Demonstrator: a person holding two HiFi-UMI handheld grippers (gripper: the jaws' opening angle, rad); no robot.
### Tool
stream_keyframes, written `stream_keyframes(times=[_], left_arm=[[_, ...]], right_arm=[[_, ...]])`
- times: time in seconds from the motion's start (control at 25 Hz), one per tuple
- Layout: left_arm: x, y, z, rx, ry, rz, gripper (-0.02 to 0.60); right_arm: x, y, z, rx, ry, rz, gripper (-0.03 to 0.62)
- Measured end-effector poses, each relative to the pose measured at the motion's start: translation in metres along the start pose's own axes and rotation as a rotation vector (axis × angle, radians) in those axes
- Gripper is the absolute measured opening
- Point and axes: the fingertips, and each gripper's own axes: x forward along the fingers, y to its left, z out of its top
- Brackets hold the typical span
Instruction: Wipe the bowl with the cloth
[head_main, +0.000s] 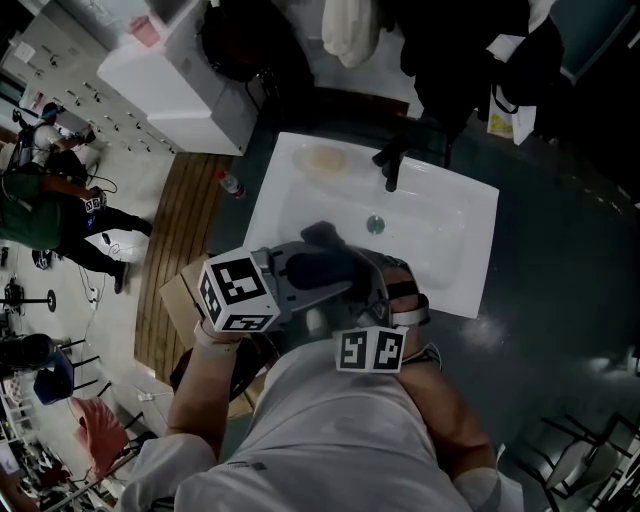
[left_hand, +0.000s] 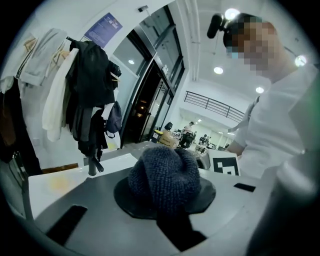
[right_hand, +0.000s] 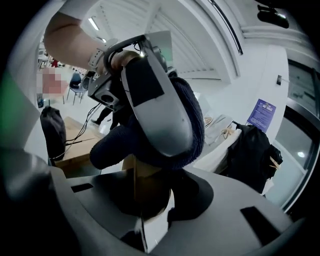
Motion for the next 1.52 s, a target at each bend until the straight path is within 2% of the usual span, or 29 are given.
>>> stream_keyframes(times=[0.28,0.44,0.52,0.68,0.96,1.08,1.24,1.32,1.44,1.52], left_arm=[[0.018,-0.008,-0.004,-0.019,0.007,-0.005,0.074],[0.01,-0.008,0.002,-0.044,-0.058,-0.014,0.074],[-0.001,0.0,0.007,-0.071,-0.099,0.001,0.074],[-0.021,0.029,0.003,-0.091,-0.102,0.097,0.074],[-0.047,0.048,0.003,-0.144,-0.166,0.1,0.074],[-0.058,0.051,0.008,-0.183,-0.237,0.073,0.074],[-0.072,0.053,0.017,-0.239,-0.336,0.013,0.074],[-0.074,0.055,0.019,-0.251,-0.365,0.003,0.074],[-0.072,0.056,0.022,-0.26,-0.396,-0.01,0.074],[-0.07,0.051,0.025,-0.271,-0.429,-0.044,0.074]], right_arm=[[0.002,0.003,-0.011,-0.044,0.045,0.001,0.082],[0.001,0.0,-0.007,-0.015,0.022,-0.007,0.082],[-0.002,-0.005,-0.003,-0.001,-0.003,-0.028,0.081],[-0.008,-0.009,0.009,-0.008,-0.077,-0.055,0.081],[-0.026,-0.013,0.039,0.048,-0.292,-0.042,0.081],[-0.038,-0.018,0.049,0.182,-0.428,0.017,0.081],[-0.056,-0.027,0.056,0.522,-0.605,0.206,0.081],[-0.062,-0.038,0.057,0.691,-0.678,0.253,0.081],[-0.07,-0.053,0.06,0.852,-0.805,0.314,0.081],[-0.071,-0.059,0.057,1.0,-0.853,0.378,0.081]])
